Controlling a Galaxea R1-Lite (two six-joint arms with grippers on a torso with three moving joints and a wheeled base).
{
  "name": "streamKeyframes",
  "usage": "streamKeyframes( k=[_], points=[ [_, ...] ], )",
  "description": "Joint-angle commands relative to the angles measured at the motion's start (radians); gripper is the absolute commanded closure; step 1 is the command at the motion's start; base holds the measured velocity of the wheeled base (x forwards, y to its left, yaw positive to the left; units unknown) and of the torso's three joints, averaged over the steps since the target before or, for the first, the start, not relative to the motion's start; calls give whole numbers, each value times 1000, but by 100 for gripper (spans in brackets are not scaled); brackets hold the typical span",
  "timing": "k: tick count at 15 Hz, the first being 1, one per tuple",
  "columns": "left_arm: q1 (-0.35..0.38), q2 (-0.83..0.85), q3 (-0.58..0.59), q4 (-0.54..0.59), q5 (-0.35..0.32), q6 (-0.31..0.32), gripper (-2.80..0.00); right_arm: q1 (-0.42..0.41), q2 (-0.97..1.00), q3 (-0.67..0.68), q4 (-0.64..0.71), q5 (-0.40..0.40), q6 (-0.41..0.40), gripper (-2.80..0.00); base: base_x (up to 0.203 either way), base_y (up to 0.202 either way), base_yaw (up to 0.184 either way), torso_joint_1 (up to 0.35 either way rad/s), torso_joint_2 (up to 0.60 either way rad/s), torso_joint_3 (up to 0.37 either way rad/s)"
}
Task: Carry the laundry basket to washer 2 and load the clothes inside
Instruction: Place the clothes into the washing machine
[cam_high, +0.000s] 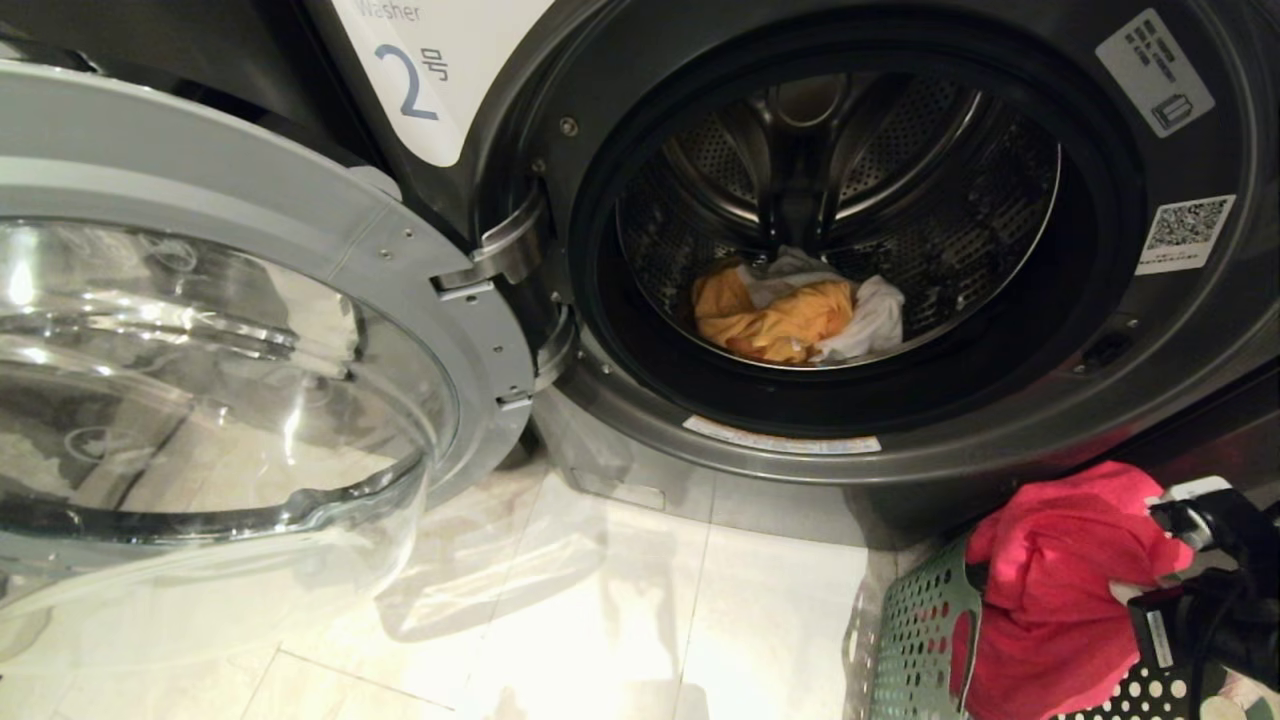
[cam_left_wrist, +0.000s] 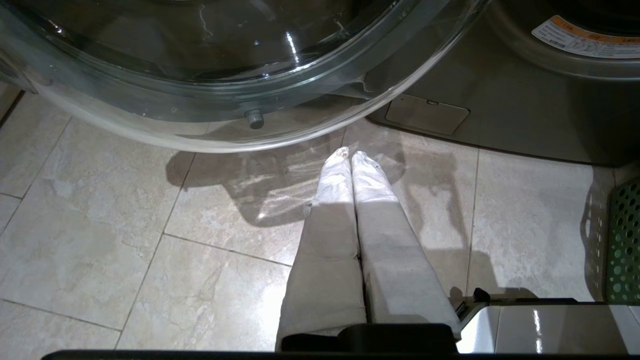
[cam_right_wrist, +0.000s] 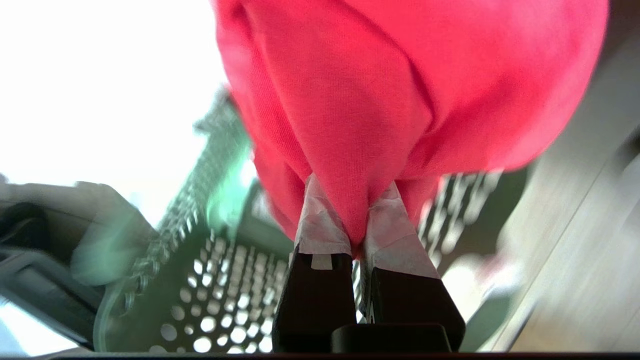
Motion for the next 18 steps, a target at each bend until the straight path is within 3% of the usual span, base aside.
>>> streamKeyframes(
  k=[1, 5, 7, 8, 11, 13, 16, 18],
  points=[
    [0, 2, 2, 0, 1, 0, 0, 217, -352, 20, 55, 8, -52, 0, 0, 0, 0, 0, 0, 0],
    [0, 2, 2, 0, 0, 0, 0, 713, -441, -15, 128, -79, -91, 0, 0, 0, 0, 0, 0, 0],
    [0, 2, 2, 0, 1, 0, 0, 924, -378, -112, 113, -208, -80, 0, 0, 0, 0, 0, 0, 0],
    [0, 2, 2, 0, 0, 0, 0, 979, -302, -164, 70, -264, -68, 0, 0, 0, 0, 0, 0, 0],
    [0, 2, 2, 0, 0, 0, 0, 1009, -12, -282, -190, -354, -32, 0, 0, 0, 0, 0, 0, 0],
    [0, 2, 2, 0, 0, 0, 0, 986, 178, -325, -375, -380, -22, 0, 0, 0, 0, 0, 0, 0],
    [0, 2, 2, 0, 1, 0, 0, 891, 427, -469, -573, -429, -13, 0, 0, 0, 0, 0, 0, 0],
    [0, 2, 2, 0, 0, 0, 0, 796, 529, -644, -666, -455, -13, 0, 0, 0, 0, 0, 0, 0]
  ],
)
